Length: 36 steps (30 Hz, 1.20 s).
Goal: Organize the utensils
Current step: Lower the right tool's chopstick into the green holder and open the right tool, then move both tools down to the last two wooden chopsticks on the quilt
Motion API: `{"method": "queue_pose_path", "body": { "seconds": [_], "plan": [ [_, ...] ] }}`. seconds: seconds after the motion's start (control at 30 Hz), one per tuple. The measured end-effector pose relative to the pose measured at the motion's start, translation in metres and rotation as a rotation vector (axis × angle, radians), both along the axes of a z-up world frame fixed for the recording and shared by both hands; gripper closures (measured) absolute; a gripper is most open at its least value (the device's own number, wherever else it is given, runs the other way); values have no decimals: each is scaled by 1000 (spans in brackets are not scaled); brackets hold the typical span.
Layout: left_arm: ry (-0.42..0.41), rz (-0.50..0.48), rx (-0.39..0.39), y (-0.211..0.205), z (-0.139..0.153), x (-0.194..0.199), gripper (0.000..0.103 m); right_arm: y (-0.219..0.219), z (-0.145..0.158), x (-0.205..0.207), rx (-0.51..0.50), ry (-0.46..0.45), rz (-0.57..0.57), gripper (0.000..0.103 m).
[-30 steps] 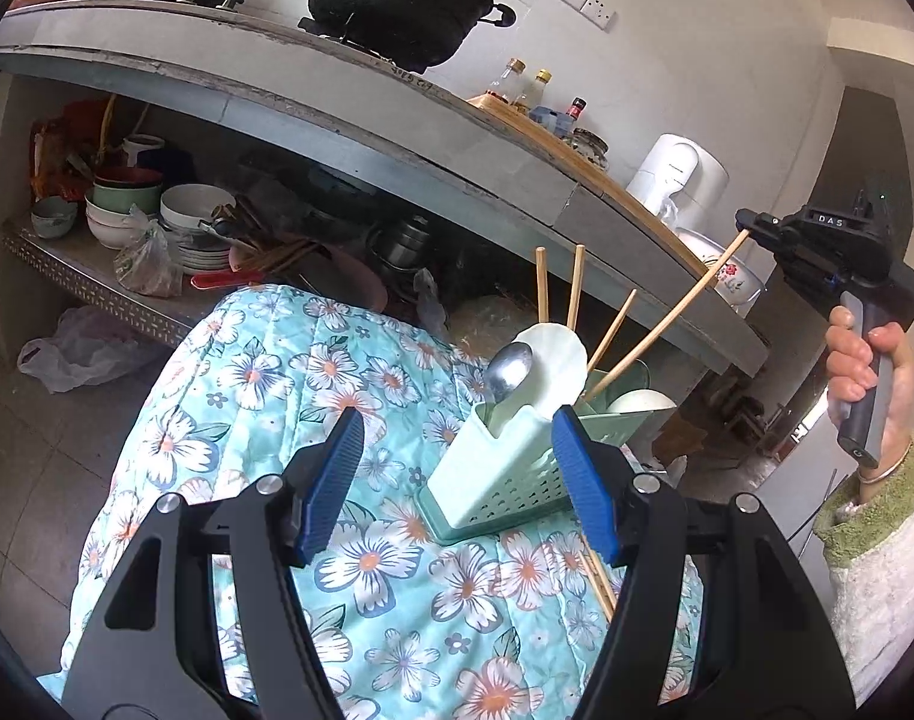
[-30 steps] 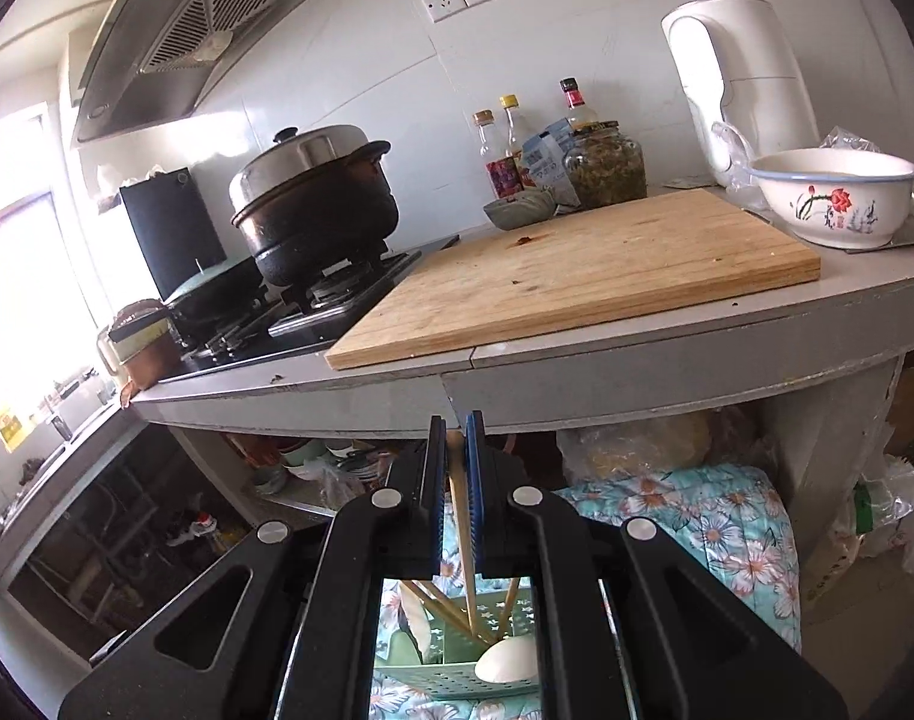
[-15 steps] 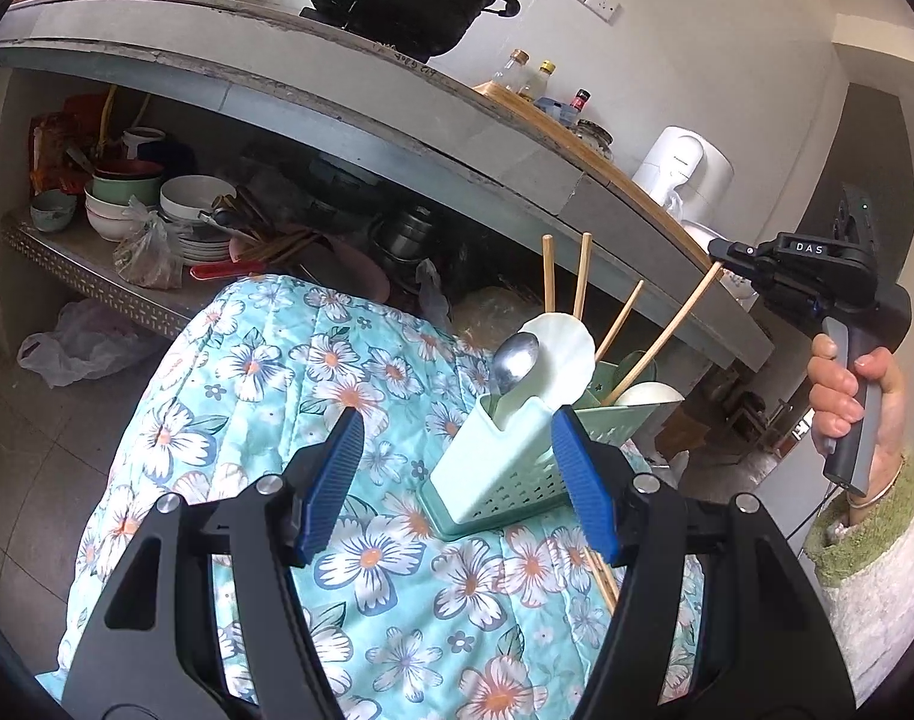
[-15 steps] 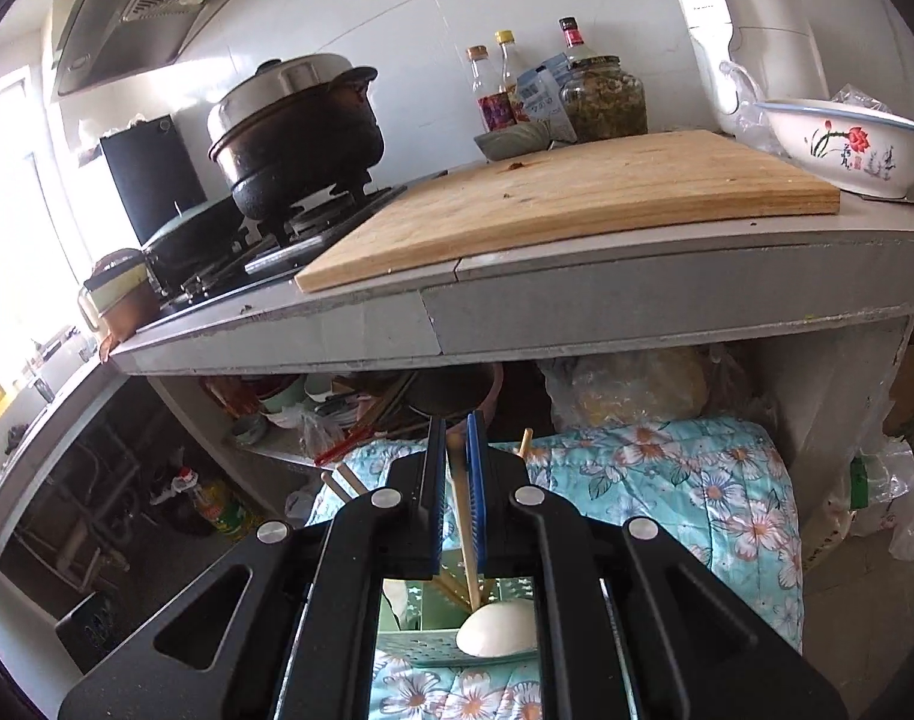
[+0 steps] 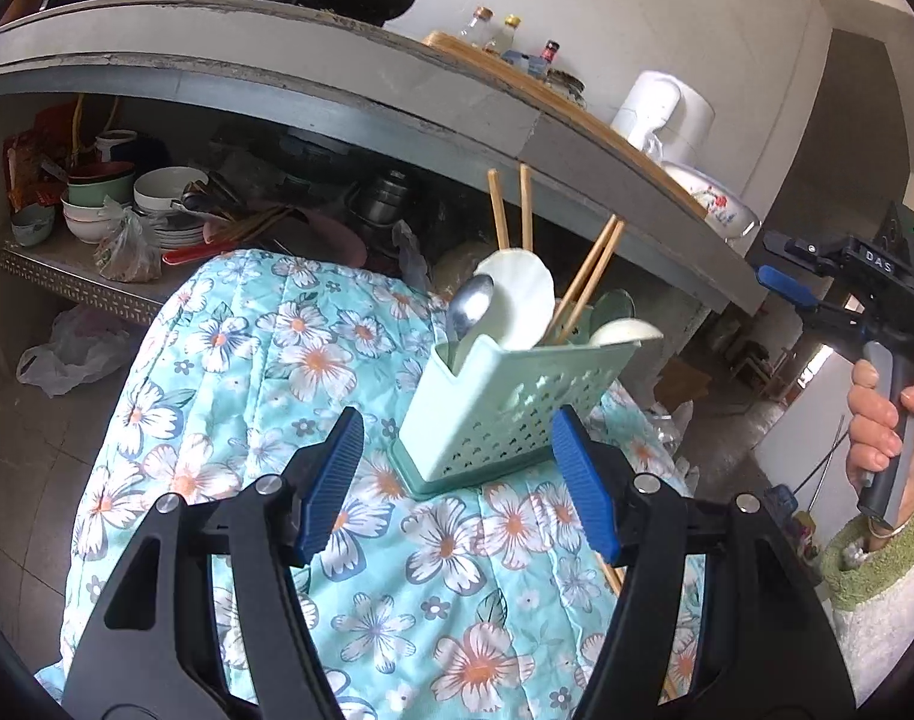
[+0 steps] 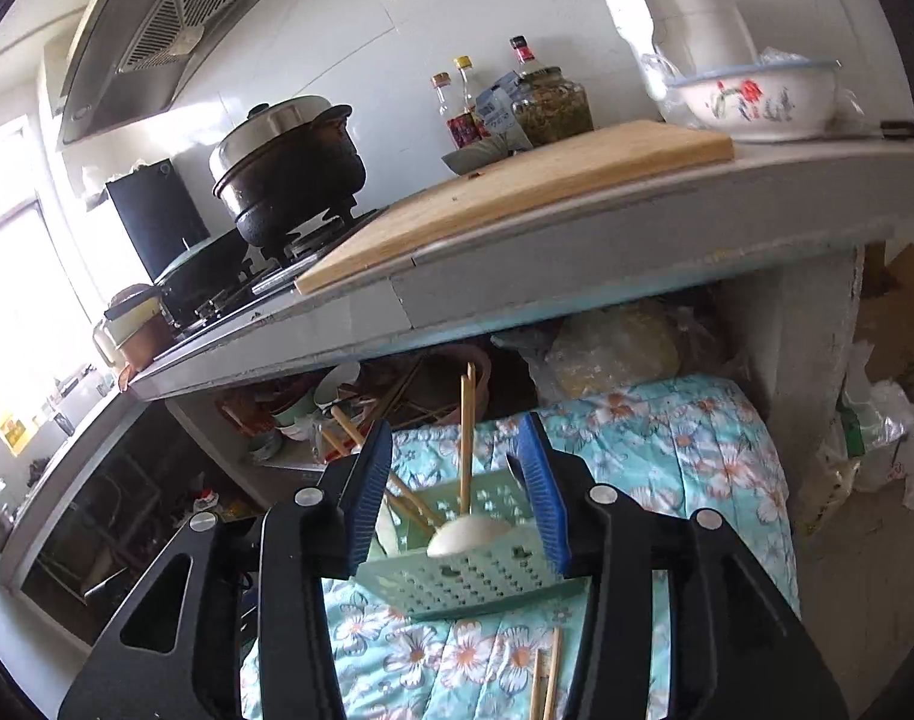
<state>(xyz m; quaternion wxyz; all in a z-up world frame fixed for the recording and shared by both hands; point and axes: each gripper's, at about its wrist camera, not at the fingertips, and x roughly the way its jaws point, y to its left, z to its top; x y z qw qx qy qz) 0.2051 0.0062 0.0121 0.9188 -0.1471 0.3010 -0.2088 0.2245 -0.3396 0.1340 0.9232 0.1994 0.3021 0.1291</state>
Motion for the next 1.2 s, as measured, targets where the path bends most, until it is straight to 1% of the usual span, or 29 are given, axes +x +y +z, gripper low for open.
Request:
{"method": "queue_pose_path", "body": {
  "seconds": [0.07,0.17,0.23,0.3,0.37,0.47,0.57,0.7,0.8,0.83,0.93,1.1,1.2],
  "plan": [
    [43,-40,48,-16,-9,-1,40,-3,-36,-13,34,87,13,57],
    [116,-93,123,-41,-29,-5,40,-4,-110,-30,81,283,19,57],
    [165,-133,155,-55,-43,-8,40,-4,-151,-40,120,386,20,57],
    [198,-170,186,-69,-56,-12,40,-4,-185,-53,159,456,10,57],
    [225,-205,212,-81,-66,-16,40,-3,-203,-63,168,481,2,57],
    [250,-236,231,-93,-77,-21,40,-5,-215,-70,181,484,-2,59],
    [266,-250,245,-102,-83,-22,40,-5,-218,-69,182,476,-3,66],
    [265,-251,260,-111,-81,-24,40,-3,-216,-68,186,458,11,73],
    [259,-249,256,-113,-78,-25,40,1,-221,-62,181,466,16,82],
    [259,-250,257,-114,-78,-25,40,0,-223,-61,190,468,16,85],
    [268,-256,261,-116,-77,-24,40,-4,-227,-59,248,455,34,91],
    [279,-265,253,-124,-77,-21,40,-5,-229,-61,272,448,44,96],
    [289,-272,247,-127,-78,-22,40,-6,-230,-61,292,448,54,96]
  ]
}}
